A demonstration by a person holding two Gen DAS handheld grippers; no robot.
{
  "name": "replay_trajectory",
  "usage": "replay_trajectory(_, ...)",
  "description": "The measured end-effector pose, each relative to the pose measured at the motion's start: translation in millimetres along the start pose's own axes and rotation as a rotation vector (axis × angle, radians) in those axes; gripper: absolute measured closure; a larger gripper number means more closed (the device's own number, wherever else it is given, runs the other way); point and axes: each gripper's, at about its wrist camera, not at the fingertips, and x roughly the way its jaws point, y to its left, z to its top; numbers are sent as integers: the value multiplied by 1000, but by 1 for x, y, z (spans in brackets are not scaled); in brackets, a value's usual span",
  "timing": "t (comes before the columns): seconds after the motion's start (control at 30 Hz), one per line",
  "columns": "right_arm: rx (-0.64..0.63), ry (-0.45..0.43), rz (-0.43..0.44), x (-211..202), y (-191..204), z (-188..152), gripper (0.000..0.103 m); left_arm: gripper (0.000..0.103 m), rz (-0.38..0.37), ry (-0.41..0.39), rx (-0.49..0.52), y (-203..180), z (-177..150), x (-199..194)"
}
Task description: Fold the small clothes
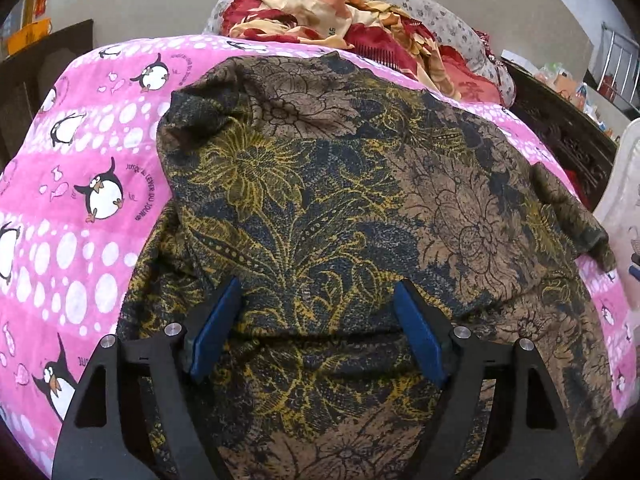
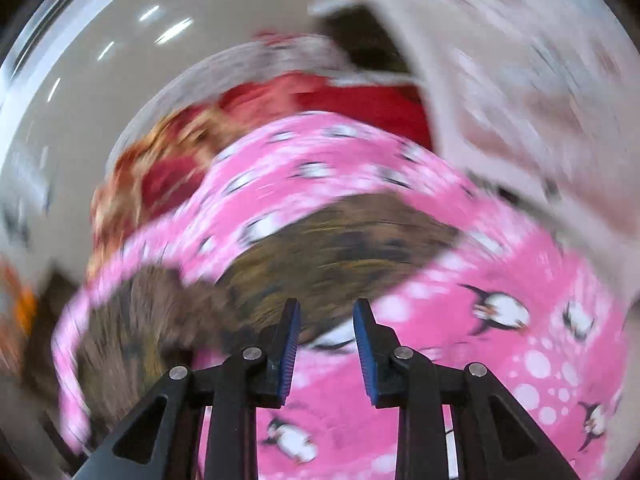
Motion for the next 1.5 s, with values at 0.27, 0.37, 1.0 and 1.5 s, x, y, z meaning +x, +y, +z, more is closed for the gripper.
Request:
replay_trajectory(0.27, 382, -14, 115, 33, -75, 16, 73, 24, 29, -1, 6, -4, -2, 1)
replay_trajectory(0.37, 371, -14, 146, 44, -75, 22, 73, 24, 33, -1, 5, -4, -1, 1)
replay_trajectory(1.0, -204, -366, 271, -97, 134, 90, 99, 24, 9, -9, -20, 0, 0, 0)
replay_trajectory(1.5, -592, 219, 595, 103, 391, -185, 99, 24, -53, -27, -81, 11, -2, -4)
